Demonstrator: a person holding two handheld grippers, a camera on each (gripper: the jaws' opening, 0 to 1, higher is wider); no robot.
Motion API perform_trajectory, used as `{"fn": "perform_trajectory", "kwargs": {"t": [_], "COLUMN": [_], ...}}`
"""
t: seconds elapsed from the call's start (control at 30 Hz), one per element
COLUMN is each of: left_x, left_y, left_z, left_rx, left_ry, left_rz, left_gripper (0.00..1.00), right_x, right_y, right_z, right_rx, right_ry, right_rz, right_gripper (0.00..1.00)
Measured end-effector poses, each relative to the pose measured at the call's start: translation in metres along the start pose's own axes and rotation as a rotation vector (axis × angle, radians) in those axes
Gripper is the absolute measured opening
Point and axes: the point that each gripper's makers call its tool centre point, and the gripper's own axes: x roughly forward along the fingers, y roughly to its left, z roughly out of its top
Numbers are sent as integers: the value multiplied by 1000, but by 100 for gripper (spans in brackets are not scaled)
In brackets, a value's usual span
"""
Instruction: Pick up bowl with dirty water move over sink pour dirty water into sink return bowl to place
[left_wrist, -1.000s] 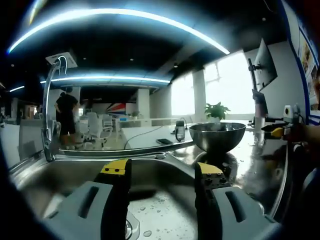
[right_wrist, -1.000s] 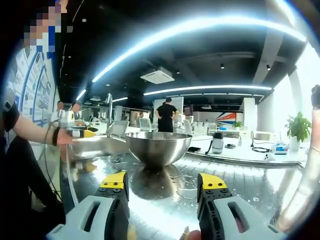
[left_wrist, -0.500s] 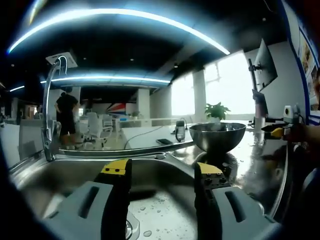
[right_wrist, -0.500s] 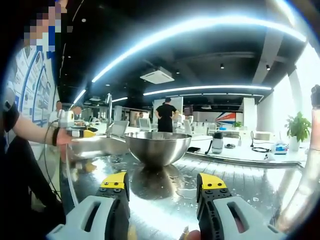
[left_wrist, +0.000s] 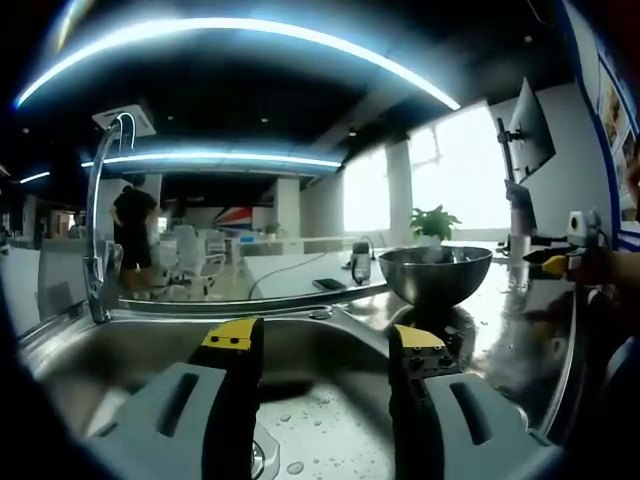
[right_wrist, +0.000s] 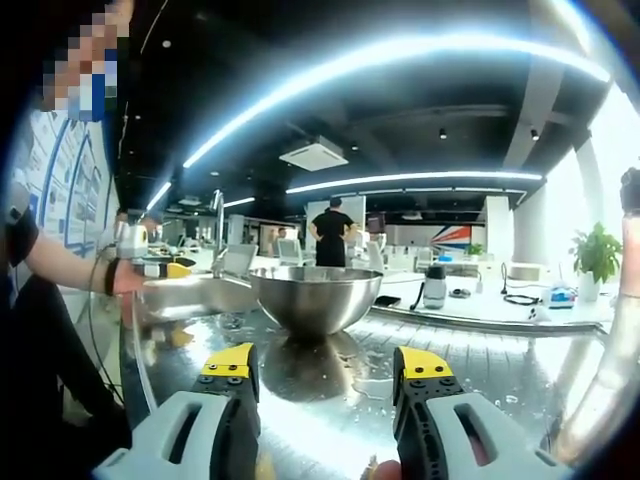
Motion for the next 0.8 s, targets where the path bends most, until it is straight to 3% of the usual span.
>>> {"fn": "perform_trajectory", "kwargs": {"t": [0.8], "left_x": [-2], "left_y": [-4], "left_z": [1], "left_rx": [7], "left_ry": [6], "left_rz": [-5], "left_gripper": [49], "right_x": [-2], "right_y": [-1], "right_z": [3], "right_rx": [-7], "right_ry": [-14], "right_rz": [-2], "right_gripper": [47]}}
